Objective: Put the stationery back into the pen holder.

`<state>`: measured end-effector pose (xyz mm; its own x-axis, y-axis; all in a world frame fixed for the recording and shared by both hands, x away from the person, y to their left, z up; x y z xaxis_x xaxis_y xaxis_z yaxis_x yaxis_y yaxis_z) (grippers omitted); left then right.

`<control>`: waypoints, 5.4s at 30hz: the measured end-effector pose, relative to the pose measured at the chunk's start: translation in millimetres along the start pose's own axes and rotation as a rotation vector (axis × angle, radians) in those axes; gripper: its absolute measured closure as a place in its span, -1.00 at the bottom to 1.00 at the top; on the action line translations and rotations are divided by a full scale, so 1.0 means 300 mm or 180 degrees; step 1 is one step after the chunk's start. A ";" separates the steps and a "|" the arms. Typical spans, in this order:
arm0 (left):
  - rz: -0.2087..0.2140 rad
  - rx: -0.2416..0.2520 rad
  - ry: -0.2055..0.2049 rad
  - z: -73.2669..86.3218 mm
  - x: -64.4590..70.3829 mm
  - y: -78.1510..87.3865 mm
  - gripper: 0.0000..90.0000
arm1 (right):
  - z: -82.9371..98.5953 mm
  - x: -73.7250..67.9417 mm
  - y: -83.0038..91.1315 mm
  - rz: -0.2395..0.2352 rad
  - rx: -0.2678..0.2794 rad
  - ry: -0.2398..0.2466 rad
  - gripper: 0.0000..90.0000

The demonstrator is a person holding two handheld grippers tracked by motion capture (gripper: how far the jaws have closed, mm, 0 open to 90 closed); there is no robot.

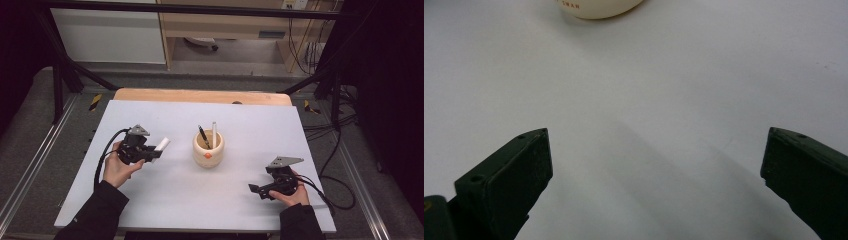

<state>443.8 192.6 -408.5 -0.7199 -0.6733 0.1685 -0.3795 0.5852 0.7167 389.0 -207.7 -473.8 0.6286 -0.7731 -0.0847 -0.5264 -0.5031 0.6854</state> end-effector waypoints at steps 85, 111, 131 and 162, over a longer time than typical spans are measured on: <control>0.0134 0.0714 -0.0182 -0.341 0.248 -0.300 0.55 | 0.004 0.003 0.000 0.0009 -0.0029 0.0030 -0.98; 0.0159 0.0613 -0.0273 -0.293 0.252 -0.325 0.44 | 0.005 0.003 0.000 0.0011 -0.0034 0.0032 -0.98; 0.0082 0.0358 -0.0274 -0.245 0.216 -0.145 -0.31 | 0.006 0.000 -0.002 0.0012 -0.0036 0.0007 -0.98; -0.0258 0.0160 -0.0156 0.168 0.028 -0.033 -0.90 | 0.007 0.000 -0.002 0.0019 -0.0048 -0.0007 -0.99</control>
<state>412.3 203.8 -448.2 -0.7128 -0.6971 0.0770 -0.4655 0.5524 0.6915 388.1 -208.1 -475.7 0.6241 -0.7770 -0.0822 -0.5215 -0.4926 0.6967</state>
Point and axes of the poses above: each handheld gripper's, and its own axes: y roughly backward along the jaws, z roughly out of its underside, x roughly to its right, the point moved 5 cm from there along -y, roughly forward along the jaws, and after that the axes turned 6 degrees about z, right-handed, at the moved point
